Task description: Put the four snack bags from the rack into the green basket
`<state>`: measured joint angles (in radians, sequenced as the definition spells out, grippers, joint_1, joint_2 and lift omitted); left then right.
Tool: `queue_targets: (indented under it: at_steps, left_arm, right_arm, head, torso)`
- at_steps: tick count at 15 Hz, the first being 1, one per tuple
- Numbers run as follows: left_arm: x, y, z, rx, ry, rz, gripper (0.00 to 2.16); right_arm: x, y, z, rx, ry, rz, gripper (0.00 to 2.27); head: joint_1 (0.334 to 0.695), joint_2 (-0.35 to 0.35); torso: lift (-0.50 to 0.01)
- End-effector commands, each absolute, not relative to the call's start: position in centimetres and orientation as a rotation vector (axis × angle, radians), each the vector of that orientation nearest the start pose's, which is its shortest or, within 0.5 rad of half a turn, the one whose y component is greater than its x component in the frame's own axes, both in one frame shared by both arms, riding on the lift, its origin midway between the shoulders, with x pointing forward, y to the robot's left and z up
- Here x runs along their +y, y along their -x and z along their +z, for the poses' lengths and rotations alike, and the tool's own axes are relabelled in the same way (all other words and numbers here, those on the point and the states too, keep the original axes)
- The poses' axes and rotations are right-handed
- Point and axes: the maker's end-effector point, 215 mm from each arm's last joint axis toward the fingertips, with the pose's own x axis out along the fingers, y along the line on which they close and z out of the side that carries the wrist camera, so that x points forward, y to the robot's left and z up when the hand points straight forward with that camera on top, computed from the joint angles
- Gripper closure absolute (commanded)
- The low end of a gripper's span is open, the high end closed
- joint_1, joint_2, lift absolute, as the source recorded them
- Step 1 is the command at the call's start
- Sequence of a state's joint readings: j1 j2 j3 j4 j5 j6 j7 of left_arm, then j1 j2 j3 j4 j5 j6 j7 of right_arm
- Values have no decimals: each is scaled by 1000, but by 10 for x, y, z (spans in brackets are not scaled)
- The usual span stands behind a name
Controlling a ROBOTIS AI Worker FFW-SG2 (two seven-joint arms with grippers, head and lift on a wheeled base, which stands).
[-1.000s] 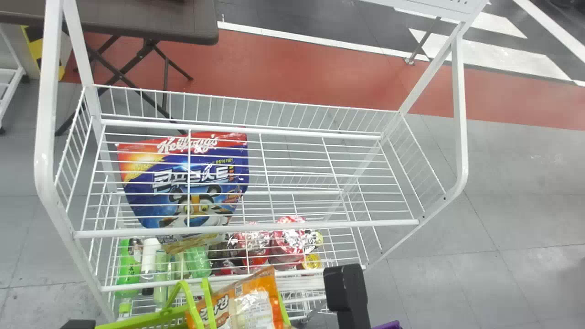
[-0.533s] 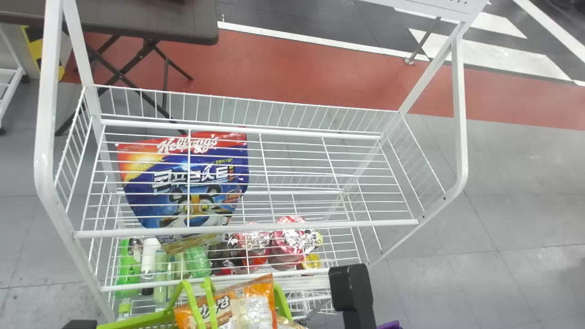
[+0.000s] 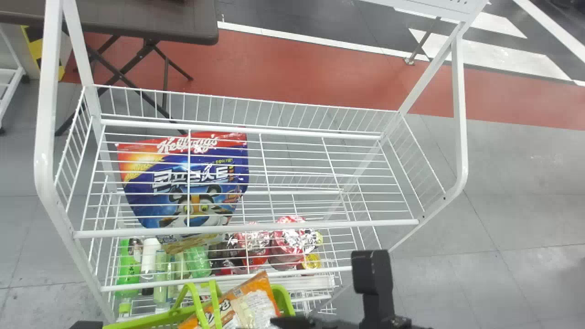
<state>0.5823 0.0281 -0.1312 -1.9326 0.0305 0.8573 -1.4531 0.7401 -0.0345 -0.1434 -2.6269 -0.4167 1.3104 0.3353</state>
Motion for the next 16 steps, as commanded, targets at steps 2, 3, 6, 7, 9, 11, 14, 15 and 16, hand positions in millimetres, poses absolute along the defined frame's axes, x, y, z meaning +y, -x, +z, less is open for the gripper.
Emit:
queue_targets:
  at_steps: [2, 3, 6, 7, 9, 11, 14, 15, 16]
  left_arm:
    - [-30, -131, -450, 888, 798, -1451, 2115]
    - [-31, -130, -450, 887, 799, -1453, 2115]
    - [-31, -130, -451, 891, 797, -1451, 2115]
    - [-30, -130, -452, 892, 798, -1450, 2115]
    - [-29, -128, -455, 902, 796, -1448, 2115]
    - [-26, -127, -456, 900, 796, -1449, 2115]
    - [-25, -126, -454, 898, 799, -1456, 2115]
    - [-24, -125, -455, 902, 797, -1456, 2115]
    - [-25, -124, -457, 908, 792, -1456, 2115]
  right_arm:
    - [-136, -306, -363, 602, -364, 468, 80]
    - [-145, -324, -343, 497, -344, 447, 80]
    - [-165, -362, -293, 222, -226, 348, 80]
    - [-170, -368, -289, 182, -189, 300, 80]
    - [-183, -376, -282, 95, -91, 187, 80]
    - [-191, -376, -297, 98, -78, 150, 76]
    - [-214, -374, -306, 77, -53, 123, 66]
    - [-220, -372, -308, 74, -46, 115, 66]
    - [-228, -371, -308, 71, -49, 104, 66]
  head:
    - [695, -350]
    - [695, -350]
    - [695, -350]
    - [695, -350]
    - [695, -350]
    - [695, -350]
    - [695, -350]
    - [695, -350]
    - [695, -350]
  torso:
    - [-6]
    - [-6]
    - [-6]
    - [-6]
    - [-6]
    - [-6]
    - [-6]
    - [-6]
    - [-6]
